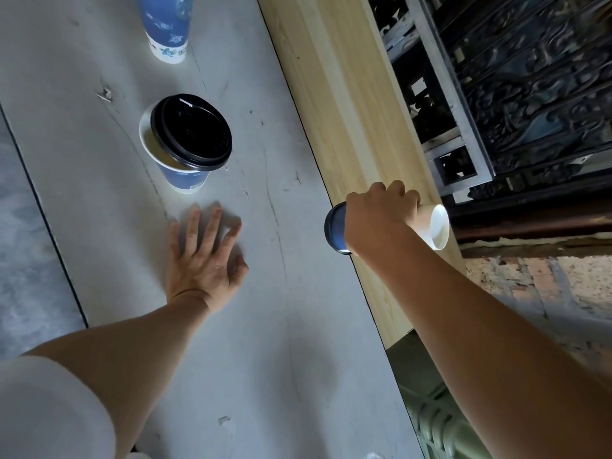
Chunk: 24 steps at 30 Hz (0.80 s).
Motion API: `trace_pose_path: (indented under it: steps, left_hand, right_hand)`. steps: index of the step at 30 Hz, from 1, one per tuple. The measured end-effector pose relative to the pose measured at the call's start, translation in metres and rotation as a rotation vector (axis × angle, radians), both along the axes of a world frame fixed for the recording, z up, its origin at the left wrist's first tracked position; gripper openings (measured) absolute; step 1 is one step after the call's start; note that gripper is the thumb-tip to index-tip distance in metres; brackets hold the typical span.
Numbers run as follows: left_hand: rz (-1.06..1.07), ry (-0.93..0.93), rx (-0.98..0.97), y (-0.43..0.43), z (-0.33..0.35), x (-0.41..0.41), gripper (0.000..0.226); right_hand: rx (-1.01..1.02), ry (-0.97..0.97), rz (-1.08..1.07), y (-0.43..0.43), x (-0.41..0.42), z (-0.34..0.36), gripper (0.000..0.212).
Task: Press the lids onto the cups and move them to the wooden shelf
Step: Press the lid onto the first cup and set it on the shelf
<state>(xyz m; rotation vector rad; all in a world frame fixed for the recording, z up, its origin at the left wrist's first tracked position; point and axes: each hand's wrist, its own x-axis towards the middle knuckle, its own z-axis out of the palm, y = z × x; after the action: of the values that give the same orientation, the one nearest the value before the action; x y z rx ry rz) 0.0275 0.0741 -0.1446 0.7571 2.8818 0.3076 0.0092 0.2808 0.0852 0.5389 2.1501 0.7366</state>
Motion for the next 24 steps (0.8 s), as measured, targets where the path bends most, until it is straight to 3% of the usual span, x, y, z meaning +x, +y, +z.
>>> trace_pose_path:
  steps: [6, 12, 24]
  left_hand:
    - [0.002, 0.001, -0.002, 0.0, 0.001, 0.001, 0.073]
    - [0.002, 0.002, -0.003, 0.0, 0.002, 0.001, 0.073]
    - [-0.004, 0.004, 0.021, 0.001, 0.007, -0.001, 0.073]
  right_hand:
    - [0.019, -0.028, 0.063, 0.0, 0.0, -0.003, 0.043]
    - [0.224, -0.075, 0.305, 0.001, -0.006, 0.005, 0.049]
    - [0.123, -0.039, 0.173, 0.008, -0.012, 0.019, 0.054]
